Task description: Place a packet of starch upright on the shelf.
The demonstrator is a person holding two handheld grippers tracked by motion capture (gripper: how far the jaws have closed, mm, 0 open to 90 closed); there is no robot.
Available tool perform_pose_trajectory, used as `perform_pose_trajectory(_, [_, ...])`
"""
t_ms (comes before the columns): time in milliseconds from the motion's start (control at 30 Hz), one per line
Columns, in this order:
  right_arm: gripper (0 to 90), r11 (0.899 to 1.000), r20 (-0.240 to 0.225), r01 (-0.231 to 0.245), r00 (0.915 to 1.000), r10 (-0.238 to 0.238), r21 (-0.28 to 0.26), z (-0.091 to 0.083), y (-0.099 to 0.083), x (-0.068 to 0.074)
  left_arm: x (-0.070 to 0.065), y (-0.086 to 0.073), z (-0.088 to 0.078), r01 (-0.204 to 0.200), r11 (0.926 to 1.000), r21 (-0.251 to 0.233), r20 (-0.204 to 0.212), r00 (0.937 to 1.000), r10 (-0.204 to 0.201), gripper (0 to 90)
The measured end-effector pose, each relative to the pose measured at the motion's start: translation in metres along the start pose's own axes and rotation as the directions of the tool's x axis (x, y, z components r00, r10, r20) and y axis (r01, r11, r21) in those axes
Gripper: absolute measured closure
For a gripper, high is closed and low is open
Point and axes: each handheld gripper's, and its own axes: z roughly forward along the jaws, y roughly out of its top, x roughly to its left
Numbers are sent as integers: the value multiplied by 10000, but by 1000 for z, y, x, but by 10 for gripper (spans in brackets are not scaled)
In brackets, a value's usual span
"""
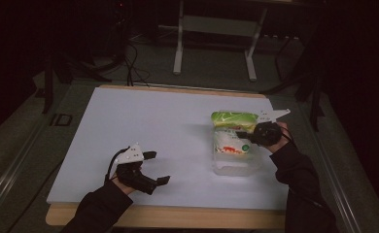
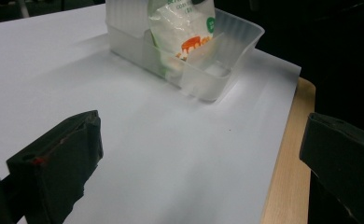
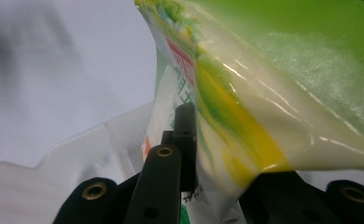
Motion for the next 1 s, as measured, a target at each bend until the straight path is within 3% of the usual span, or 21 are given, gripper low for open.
perform_pose_trajectory(133, [810,9994,87,44,10000,-47,353,-2,1,1,0,0,1,26,10000,25,51,10000,-26,1])
perform_pose_trajectory(233, [774,9951,412,82,9991,-123,984,-2,7,3,-1,0,1,11,10000,45,78,10000,-11,2])
perform_pose_trajectory(367, [661,9920,778,-250,9969,155,1235,-5,10,3,0,1,0,7,10000,-32,63,10000,-7,2])
perform_pose_trajectory(633, [473,9916,1295,-969,9879,853,859,-20,5,-2,0,1,-2,36,9999,-125,41,10000,-35,1])
perform_pose_trajectory(800, [394,9844,1450,-1584,9786,1462,761,-31,-3,-3,1,1,-3,8,9999,-143,-32,10000,-8,2])
perform_pose_trajectory(1000, [273,9787,1388,-2042,9701,1994,212,-48,-9,7,-1,0,-4,-389,9992,-118,-149,9991,387,2])
